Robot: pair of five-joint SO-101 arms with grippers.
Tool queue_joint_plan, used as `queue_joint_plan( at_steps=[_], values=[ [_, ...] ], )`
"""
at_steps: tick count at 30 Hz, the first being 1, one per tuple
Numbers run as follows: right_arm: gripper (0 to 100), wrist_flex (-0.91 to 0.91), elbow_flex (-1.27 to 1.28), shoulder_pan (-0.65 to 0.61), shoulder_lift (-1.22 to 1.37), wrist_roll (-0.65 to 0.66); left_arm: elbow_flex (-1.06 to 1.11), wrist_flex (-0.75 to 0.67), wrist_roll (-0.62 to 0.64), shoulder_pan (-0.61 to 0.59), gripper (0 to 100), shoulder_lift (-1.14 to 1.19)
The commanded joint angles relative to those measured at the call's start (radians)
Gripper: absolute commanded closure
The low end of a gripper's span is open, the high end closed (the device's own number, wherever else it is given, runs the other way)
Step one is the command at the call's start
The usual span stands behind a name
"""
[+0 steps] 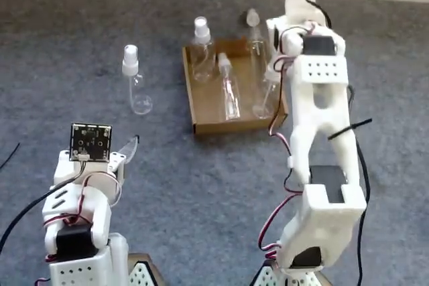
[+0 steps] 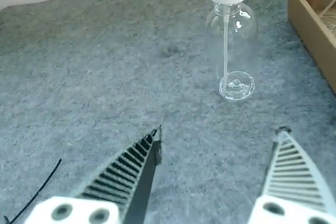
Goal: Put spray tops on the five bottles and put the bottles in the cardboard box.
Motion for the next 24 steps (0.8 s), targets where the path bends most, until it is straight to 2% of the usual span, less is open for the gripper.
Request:
queue_joint_plan(
  at_steps=[1,8,12,15,18,24],
  values=[
    [75.0,0.177,-0.193,-0.012,-0.013,0.008,0.001,-0.051,0.011,-0.007,70,-0.007],
    [75.0,0.49,-0.3,-0.062,-0.223,0.008,0.001,-0.048,0.011,-0.008,70,-0.007],
    [77.6,0.535,-0.14,-0.074,-0.409,0.008,0.001,-0.048,0.011,-0.008,70,-0.007],
    [77.9,0.509,0.099,-0.073,-0.596,0.014,0.001,-0.046,0.011,-0.01,70,-0.007],
    [77.9,0.349,0.456,-0.073,-0.816,0.012,0.001,-0.046,0.011,-0.012,70,-0.007],
    [77.7,-0.286,1.313,-0.081,-1.155,-0.006,0.001,-0.046,0.011,-0.012,70,-0.007]
  ],
)
